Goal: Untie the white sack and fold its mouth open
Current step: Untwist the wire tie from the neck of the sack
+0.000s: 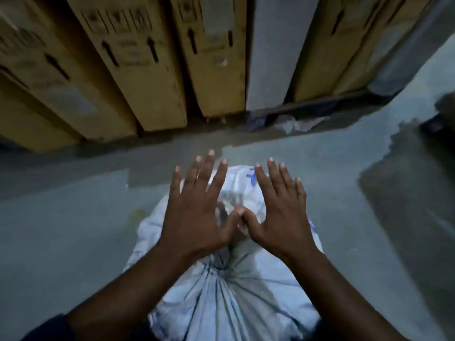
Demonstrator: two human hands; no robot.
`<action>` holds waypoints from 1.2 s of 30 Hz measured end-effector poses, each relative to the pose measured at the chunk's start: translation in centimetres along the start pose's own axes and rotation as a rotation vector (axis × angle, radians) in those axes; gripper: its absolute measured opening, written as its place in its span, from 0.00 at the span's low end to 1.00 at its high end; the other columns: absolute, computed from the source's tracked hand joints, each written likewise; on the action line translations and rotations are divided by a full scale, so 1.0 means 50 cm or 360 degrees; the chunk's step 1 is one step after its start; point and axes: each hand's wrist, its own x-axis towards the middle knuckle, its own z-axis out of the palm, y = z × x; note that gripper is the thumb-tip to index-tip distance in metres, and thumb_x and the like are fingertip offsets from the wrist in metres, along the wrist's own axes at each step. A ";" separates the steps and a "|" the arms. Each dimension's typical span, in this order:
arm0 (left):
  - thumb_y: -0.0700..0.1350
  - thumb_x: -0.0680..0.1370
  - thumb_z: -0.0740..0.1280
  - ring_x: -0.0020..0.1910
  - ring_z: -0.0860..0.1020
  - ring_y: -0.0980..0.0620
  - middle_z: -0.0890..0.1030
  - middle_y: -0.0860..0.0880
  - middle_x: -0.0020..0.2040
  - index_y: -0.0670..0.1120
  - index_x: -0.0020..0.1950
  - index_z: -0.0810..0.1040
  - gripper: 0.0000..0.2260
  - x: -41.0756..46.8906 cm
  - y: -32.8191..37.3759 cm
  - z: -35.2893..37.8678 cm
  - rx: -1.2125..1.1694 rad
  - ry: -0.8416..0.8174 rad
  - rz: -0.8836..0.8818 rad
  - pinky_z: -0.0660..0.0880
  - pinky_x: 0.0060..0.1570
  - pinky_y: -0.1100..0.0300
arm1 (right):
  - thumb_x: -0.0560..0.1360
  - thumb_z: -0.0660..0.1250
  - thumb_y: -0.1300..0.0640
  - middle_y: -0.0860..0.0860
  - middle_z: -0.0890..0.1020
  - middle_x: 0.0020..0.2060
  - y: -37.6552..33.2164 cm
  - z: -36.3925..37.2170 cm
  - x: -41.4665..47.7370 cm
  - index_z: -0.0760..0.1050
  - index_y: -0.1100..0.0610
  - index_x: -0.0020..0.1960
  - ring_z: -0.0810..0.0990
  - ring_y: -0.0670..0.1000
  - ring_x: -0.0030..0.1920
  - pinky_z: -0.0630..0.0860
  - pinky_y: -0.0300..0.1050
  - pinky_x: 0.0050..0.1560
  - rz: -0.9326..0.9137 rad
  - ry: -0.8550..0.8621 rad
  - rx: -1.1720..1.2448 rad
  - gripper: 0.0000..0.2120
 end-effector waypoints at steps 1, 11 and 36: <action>0.68 0.79 0.60 0.85 0.52 0.45 0.51 0.47 0.86 0.51 0.86 0.54 0.40 -0.036 -0.007 0.050 -0.0021 -0.0044 0.0006 0.47 0.81 0.39 | 0.75 0.59 0.30 0.51 0.56 0.84 0.021 0.052 -0.023 0.55 0.48 0.84 0.52 0.55 0.84 0.53 0.64 0.80 0.0018 -0.0117 0.0045 0.43; 0.67 0.82 0.49 0.85 0.51 0.45 0.56 0.46 0.86 0.52 0.86 0.49 0.36 -0.270 -0.038 0.263 -0.0276 -0.0093 -0.0254 0.46 0.81 0.39 | 0.77 0.68 0.45 0.52 0.72 0.77 0.045 0.225 -0.159 0.54 0.45 0.84 0.73 0.55 0.74 0.72 0.51 0.69 -0.0073 -0.0359 0.0336 0.40; 0.57 0.76 0.60 0.37 0.79 0.51 0.81 0.52 0.35 0.48 0.36 0.81 0.18 -0.218 -0.084 0.191 -0.0165 -0.0671 -0.0170 0.78 0.40 0.53 | 0.78 0.71 0.43 0.51 0.84 0.38 -0.083 0.183 -0.276 0.82 0.57 0.39 0.82 0.53 0.42 0.76 0.52 0.46 -0.0963 -0.0745 0.0700 0.18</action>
